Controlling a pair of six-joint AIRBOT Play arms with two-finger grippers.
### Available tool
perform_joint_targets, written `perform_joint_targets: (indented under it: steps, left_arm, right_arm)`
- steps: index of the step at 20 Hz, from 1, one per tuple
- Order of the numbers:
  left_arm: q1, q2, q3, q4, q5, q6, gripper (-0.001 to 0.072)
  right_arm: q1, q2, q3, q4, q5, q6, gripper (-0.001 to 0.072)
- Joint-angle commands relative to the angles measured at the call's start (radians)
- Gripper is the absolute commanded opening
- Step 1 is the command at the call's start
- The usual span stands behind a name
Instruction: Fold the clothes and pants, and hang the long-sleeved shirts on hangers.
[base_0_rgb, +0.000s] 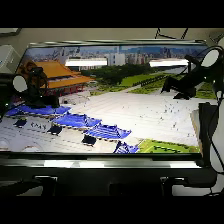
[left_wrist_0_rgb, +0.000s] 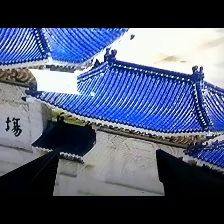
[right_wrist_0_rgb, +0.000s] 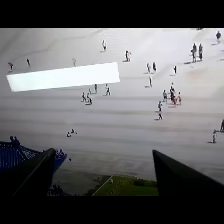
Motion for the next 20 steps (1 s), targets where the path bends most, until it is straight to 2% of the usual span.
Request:
perform_joint_targets:
  steps: [1, 17, 20]
  left_arm:
    - [-0.001, 0.0, 0.0, 0.0, 0.0, 0.0, 0.0715]
    - [-0.001, 0.0, 0.0, 0.0, 0.003, -0.002, 0.0715]
    - [-0.001, -0.006, 0.0, 0.0, 0.086, 0.0, 0.0715]
  right_arm:
    - [0.001, -0.001, 0.001, 0.0, 0.0, 0.0, 0.0704]
    - [0.001, -0.001, 0.001, 0.0, -0.033, 0.0, 0.0703]
    - [0.001, -0.001, 0.001, 0.0, -0.069, 0.0, 0.0703]
